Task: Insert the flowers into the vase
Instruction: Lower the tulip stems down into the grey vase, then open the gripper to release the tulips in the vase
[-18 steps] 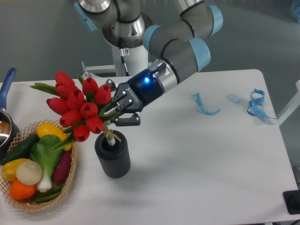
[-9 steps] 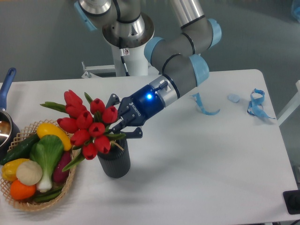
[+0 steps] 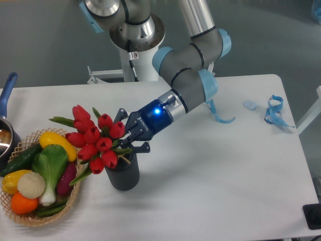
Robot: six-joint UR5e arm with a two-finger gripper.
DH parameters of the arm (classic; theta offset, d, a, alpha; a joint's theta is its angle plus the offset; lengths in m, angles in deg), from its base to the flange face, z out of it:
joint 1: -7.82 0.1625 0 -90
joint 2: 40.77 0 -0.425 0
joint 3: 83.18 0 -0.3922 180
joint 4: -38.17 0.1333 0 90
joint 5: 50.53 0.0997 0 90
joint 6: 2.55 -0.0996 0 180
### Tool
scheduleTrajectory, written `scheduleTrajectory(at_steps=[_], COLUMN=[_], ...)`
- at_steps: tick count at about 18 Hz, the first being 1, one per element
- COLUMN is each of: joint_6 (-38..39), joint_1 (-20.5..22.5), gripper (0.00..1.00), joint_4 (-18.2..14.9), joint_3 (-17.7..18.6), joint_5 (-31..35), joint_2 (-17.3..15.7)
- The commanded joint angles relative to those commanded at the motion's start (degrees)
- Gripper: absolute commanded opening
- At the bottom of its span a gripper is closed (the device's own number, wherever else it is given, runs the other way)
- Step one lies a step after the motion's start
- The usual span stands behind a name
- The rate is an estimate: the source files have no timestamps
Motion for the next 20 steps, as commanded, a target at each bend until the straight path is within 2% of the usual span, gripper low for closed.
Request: scheduleTrajectory(at_steps=[2, 3, 5, 6, 7, 9, 11, 14, 16, 20], joint_6=[-0.35, -0.96, -2.11, -2.37, -2.98, -3.60, -3.60, -3.95, -4.92, -5.63], joint_1=[0.09, 0.17, 0.44, 0.70, 0.88, 1.31, 1.58, 2.28, 3.25, 4.13], gripper=[0.16, 0.25, 0.62, 0.73, 0.80, 0.87, 1.00, 1.00, 1.00, 1.00], joint_4=[0.00, 0.00, 0.00, 0.00, 0.00, 0.00, 0.00, 0.17, 0.26, 0.18], joint_3=[-0.09, -0.09, -0.61, -0.61, -0.70, -0.61, -0.61, -0.70, -0.61, -0.17], joint_5=[0.00, 0.00, -0.09, 0.00, 0.00, 0.00, 0.00, 0.35, 3.67, 10.44], joint_2=[0.26, 0.44, 0.53, 0.62, 0.53, 0.53, 0.53, 0.18, -0.43, -4.82])
